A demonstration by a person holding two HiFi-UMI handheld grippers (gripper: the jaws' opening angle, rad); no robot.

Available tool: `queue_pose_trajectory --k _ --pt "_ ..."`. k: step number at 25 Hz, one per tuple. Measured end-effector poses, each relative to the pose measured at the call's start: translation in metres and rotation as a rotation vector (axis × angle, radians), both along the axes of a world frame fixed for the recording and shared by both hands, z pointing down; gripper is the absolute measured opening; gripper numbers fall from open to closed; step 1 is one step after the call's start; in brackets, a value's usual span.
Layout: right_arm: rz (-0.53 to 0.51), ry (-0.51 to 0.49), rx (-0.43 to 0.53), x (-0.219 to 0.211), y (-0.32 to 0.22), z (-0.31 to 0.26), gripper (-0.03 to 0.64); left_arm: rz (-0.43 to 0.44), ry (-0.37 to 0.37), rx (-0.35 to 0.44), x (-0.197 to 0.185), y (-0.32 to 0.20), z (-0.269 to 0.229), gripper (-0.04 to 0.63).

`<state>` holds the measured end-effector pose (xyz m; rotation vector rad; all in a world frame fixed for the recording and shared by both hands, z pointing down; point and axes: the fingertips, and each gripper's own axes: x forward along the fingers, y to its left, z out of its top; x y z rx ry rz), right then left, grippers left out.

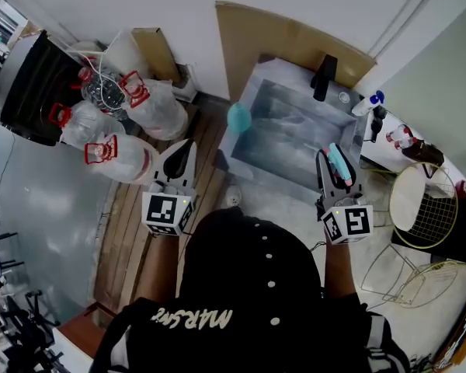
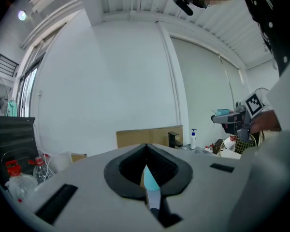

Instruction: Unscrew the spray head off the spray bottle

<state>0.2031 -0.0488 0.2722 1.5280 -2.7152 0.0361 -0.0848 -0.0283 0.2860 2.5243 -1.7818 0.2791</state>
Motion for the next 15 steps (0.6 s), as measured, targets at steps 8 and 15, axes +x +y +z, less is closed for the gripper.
queue_pose_trajectory --k 8,15 --pt "0.012 0.022 0.021 -0.005 0.007 -0.008 0.156 0.019 -0.009 0.035 0.008 0.008 -0.007 0.025" --pt "0.006 0.016 0.028 -0.009 0.004 -0.013 0.156 0.021 -0.016 0.044 0.010 0.005 -0.007 0.025"
